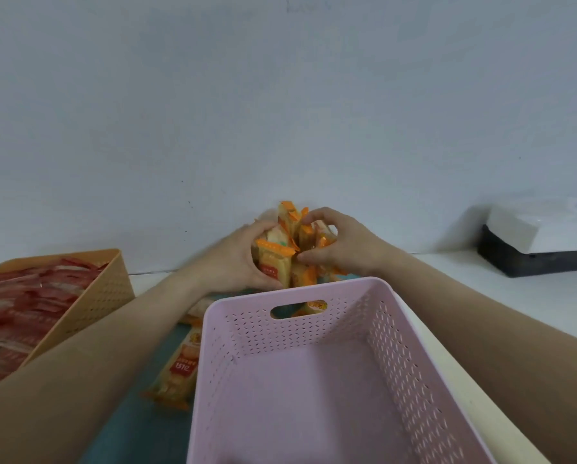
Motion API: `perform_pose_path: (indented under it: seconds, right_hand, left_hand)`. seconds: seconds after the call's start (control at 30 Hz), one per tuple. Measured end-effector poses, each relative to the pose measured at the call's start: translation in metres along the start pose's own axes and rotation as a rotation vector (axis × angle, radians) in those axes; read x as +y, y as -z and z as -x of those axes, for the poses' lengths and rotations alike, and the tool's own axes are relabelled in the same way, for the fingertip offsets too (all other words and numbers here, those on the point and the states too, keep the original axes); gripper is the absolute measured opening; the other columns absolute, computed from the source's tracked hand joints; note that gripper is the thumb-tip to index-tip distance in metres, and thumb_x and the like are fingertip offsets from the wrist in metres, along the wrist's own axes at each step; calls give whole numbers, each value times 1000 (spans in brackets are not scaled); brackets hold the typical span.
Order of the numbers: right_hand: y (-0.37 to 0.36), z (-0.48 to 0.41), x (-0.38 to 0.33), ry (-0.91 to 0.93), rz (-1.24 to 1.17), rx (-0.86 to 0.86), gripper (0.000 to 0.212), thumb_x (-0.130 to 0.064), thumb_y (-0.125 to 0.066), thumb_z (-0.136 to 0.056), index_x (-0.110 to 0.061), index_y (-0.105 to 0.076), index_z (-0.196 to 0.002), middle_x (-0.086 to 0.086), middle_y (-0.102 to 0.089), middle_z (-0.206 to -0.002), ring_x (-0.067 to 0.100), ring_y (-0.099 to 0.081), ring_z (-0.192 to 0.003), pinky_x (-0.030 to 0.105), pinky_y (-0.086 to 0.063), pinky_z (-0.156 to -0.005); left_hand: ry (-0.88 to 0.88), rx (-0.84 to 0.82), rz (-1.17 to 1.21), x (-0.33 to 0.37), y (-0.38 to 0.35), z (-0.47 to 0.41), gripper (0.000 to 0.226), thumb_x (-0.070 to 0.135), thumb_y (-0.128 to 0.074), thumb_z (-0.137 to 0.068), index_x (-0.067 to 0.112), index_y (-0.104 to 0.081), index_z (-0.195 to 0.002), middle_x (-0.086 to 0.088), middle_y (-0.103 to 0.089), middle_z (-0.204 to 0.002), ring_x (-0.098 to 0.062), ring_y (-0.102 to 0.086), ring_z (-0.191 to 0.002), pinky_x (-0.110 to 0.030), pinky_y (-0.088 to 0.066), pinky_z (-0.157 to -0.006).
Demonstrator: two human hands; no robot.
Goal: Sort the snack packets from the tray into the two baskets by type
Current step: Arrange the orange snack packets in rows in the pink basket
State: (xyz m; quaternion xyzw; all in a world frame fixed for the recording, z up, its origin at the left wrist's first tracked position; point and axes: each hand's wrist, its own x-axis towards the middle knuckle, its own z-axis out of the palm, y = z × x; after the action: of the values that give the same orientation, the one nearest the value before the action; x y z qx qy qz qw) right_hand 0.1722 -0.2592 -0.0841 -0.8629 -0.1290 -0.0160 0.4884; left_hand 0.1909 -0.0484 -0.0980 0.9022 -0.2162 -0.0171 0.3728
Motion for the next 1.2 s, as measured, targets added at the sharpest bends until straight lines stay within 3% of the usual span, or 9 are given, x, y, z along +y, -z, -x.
perform_pose_path:
  seconds: [0.23,0.47,0.6,0.77,0.83,0.93,1.07,1.13,1.2]
  right_hand:
    - [13,13,-28,62,-294,45,37,-6,-78,-78,-18,-60,-108,11,-68,-106,22,-71,-86,40,-62,-73]
    - [50,55,-89,223,-235,131,37,-8,-78,-79,-19,-61,-110,12,-70,-104,13,-68,-72,19,-53,-57]
    - [61,99,-104,313,-279,148,38,-12,-80,-77,-20,-61,-109,2,-67,-112,14,-69,-76,22,-54,-59]
    - [43,154,-86,307,-289,105,58,-13,-83,-74,-26,-52,-122,-8,-55,-127,19,-71,-87,30,-58,-66]
    - [30,171,-73,320,-183,131,73,-25,-86,-71,-37,-44,-129,-6,-46,-132,21,-68,-98,39,-60,-74]
    - [16,189,-59,358,-18,102,92,-48,-82,-67,-50,-25,-140,-10,-36,-137,17,-57,-117,45,-55,-90]
    - [6,200,-53,355,128,33,78,-51,-69,-81,-49,-24,-145,-19,-37,-143,1,-43,-131,30,-41,-107]
    - [5,200,-54,372,212,175,56,-40,-63,-90,-40,-41,-141,-25,-41,-140,-5,-32,-136,12,-28,-106]
    - [7,202,-57,357,219,313,36,-28,-61,-93,-33,-58,-128,-25,-51,-130,-11,-39,-127,3,-30,-101]
  left_hand:
    - [-100,188,-132,34,25,7,95,25,-94,-53,33,-44,-134,6,-52,-121,-8,-56,-104,-18,-46,-85]
    - [-241,249,-28,103,60,39,87,21,-96,-47,38,-51,-119,-2,-61,-114,-10,-65,-97,-30,-55,-87]
    - [-354,234,21,140,61,83,88,7,-94,-50,35,-47,-119,-2,-60,-113,-3,-64,-94,-15,-52,-78]
    - [-371,144,-22,144,31,138,104,23,-92,-53,44,-28,-131,5,-53,-119,0,-60,-104,-10,-43,-85]
    - [-323,106,-57,137,18,155,118,23,-93,-58,44,-13,-142,11,-52,-120,2,-60,-103,-8,-43,-85]
    - [-253,89,-165,123,5,172,129,40,-90,-56,49,1,-147,11,-37,-139,0,-47,-124,-25,-41,-105]
    - [-187,-19,-246,117,-1,188,122,23,-85,-61,55,-1,-143,30,-14,-143,-3,-19,-141,-30,-28,-114]
    - [-145,14,-177,121,-2,194,113,6,-75,-70,60,-5,-138,28,-10,-149,-2,-12,-143,-29,-25,-114]
    - [-137,175,-105,127,-3,199,91,4,-64,-78,55,-16,-137,19,-19,-152,-2,-18,-141,-27,-26,-111]
